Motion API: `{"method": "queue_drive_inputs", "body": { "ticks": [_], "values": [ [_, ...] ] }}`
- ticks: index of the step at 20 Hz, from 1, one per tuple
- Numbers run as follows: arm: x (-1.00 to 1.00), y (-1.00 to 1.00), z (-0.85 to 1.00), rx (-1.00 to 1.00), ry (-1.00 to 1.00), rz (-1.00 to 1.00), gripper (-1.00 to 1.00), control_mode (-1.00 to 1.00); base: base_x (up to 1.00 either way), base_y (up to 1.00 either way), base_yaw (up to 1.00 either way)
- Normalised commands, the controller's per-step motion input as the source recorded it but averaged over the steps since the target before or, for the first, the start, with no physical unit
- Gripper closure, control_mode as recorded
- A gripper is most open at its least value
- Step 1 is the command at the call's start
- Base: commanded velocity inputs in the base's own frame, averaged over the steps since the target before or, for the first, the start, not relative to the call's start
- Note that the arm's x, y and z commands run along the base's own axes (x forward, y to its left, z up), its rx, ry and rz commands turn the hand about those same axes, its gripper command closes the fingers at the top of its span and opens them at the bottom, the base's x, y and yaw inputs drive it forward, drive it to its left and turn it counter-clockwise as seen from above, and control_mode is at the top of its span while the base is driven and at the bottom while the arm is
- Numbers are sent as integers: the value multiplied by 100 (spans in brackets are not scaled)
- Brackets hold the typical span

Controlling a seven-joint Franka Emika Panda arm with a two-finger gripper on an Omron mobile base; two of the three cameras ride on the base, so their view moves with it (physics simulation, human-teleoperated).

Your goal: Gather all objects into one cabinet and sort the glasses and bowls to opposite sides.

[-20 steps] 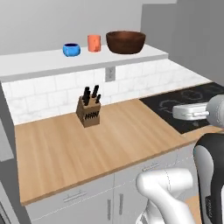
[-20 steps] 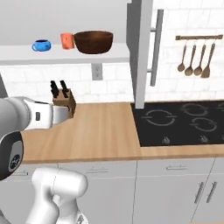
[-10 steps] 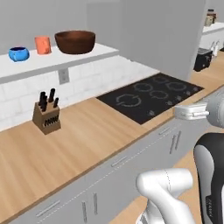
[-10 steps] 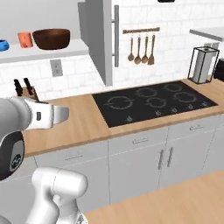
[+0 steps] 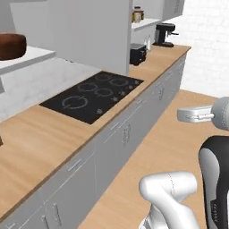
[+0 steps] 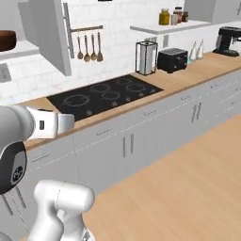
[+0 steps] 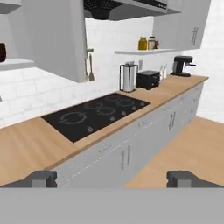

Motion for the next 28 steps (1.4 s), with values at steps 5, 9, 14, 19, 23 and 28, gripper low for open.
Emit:
{"method": "queue_drive_inputs", "body": {
  "ticks": [5, 9, 14, 19, 23, 28],
  "values": [
    [0, 0, 0, 0, 0, 0, -100, 100, -24, -33, -60],
    [0, 0, 0, 0, 0, 0, -100, 100, 0, -27, -65],
    [0, 0, 0, 0, 0, 0, -100, 100, 2, -18, -69],
    [0, 0, 0, 0, 0, 0, -100, 100, 8, 0, -55],
    [0, 0, 0, 0, 0, 0, -100, 100, 4, 21, -7],
    [0, 0, 0, 0, 0, 0, -100, 100, 3, 32, 2]
  ]
}}
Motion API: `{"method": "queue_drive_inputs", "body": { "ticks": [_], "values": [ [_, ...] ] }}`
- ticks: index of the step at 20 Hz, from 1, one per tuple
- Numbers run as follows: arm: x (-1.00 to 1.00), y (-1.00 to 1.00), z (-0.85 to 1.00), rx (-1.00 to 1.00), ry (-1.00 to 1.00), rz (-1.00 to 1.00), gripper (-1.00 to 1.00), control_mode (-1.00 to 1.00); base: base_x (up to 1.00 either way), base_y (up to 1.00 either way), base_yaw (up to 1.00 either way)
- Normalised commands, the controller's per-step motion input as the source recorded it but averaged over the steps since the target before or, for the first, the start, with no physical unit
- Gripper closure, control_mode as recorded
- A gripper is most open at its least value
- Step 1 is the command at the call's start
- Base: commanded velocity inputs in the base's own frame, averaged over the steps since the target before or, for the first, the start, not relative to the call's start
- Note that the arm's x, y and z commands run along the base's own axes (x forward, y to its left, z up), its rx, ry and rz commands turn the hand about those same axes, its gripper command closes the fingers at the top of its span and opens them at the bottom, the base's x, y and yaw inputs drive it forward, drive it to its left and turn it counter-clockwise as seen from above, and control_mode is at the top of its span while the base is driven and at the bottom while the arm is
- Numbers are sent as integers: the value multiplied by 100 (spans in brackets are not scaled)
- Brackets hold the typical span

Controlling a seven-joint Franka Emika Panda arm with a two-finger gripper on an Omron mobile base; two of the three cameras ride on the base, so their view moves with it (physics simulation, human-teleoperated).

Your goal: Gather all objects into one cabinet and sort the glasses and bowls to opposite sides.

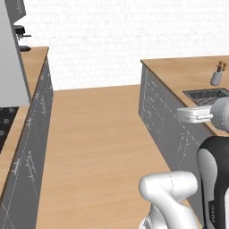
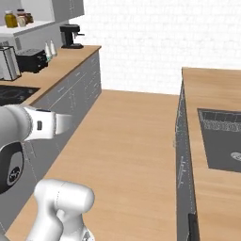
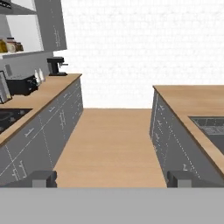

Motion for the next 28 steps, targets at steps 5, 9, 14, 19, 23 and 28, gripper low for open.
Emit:
{"method": "queue_drive_inputs", "body": {
  "ticks": [5, 9, 14, 19, 23, 28],
  "values": [
    [0, 0, 0, 0, 0, 0, -100, 100, 16, 5, -7],
    [0, 0, 0, 0, 0, 0, -100, 100, 64, 1, -5],
    [0, 0, 0, 0, 0, 0, -100, 100, 95, 8, 0],
    [0, 0, 0, 0, 0, 0, -100, 100, 100, 2, 3],
    [0, 0, 0, 0, 0, 0, -100, 100, 100, 1, 12],
    [0, 0, 0, 0, 0, 0, -100, 100, 100, 0, 22]
  ]
}}
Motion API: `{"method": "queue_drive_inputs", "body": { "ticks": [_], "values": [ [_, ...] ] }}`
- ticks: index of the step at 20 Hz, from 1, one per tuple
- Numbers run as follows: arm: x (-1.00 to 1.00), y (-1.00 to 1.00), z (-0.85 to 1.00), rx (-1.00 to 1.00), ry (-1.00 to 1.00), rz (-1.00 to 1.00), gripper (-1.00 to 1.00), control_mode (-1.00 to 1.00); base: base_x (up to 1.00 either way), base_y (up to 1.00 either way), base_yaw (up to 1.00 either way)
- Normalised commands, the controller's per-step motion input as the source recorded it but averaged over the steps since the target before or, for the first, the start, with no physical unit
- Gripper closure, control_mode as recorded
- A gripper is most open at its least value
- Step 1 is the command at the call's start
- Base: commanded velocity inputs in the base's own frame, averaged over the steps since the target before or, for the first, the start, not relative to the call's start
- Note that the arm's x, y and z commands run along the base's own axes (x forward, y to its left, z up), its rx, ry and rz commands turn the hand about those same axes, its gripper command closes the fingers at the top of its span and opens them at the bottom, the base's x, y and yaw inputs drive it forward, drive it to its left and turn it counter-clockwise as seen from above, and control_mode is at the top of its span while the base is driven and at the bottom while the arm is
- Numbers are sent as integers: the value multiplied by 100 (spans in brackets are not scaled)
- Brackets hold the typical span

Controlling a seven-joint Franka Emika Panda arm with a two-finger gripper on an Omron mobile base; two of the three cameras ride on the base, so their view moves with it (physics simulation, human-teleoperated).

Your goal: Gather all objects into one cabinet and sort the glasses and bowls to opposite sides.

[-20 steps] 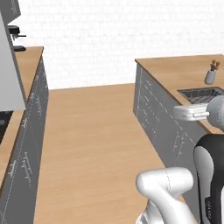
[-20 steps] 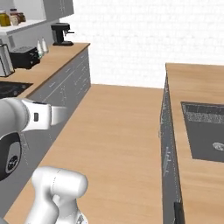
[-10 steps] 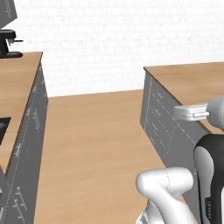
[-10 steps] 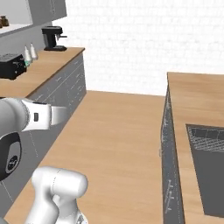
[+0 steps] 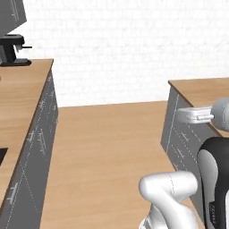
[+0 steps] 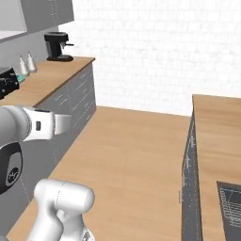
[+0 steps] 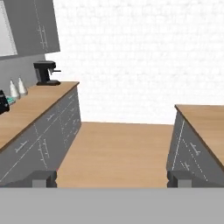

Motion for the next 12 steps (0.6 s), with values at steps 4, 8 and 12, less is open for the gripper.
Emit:
{"method": "queue_drive_inputs", "body": {
  "ticks": [4, 8, 12],
  "values": [
    [0, 0, 0, 0, 0, 0, -100, 100, 100, 0, 34],
    [0, 0, 0, 0, 0, 0, -100, 100, 100, 0, 40],
    [0, 0, 0, 0, 0, 0, -100, 100, 98, -4, 46]
  ]
}}
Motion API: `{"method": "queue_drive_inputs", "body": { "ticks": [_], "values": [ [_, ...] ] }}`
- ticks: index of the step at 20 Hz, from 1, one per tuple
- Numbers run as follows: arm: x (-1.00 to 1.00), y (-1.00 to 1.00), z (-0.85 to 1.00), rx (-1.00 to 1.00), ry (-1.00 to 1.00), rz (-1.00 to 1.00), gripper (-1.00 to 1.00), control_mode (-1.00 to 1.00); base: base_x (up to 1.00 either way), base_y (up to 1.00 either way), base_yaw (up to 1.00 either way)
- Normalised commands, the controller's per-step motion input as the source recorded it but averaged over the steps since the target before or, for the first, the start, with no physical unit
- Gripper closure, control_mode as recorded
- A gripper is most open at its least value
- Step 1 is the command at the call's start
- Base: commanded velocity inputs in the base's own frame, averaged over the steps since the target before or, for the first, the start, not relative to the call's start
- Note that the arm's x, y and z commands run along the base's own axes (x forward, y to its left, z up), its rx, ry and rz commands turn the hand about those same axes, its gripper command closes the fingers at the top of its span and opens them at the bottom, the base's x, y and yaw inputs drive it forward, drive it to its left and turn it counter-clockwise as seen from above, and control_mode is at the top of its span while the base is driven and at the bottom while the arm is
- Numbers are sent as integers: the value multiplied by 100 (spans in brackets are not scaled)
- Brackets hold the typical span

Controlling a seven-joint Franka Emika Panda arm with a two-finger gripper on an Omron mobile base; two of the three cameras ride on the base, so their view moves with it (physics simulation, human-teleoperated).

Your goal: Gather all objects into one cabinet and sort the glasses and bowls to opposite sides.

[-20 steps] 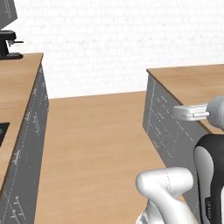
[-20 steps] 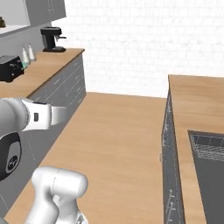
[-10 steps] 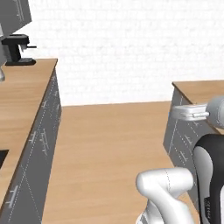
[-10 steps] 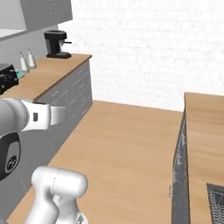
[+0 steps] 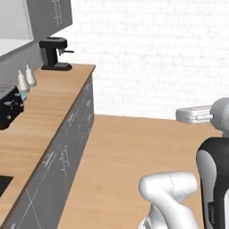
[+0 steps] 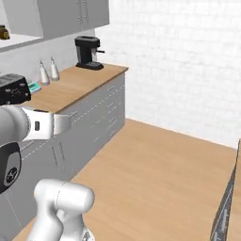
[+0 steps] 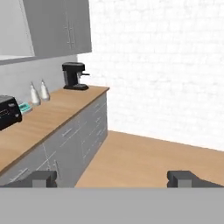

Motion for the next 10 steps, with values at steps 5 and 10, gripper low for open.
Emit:
{"method": "queue_drive_inputs", "body": {
  "ticks": [5, 10],
  "values": [
    [0, 0, 0, 0, 0, 0, -100, 100, 78, -13, 61],
    [0, 0, 0, 0, 0, 0, -100, 100, 68, -15, 69]
  ]
}}
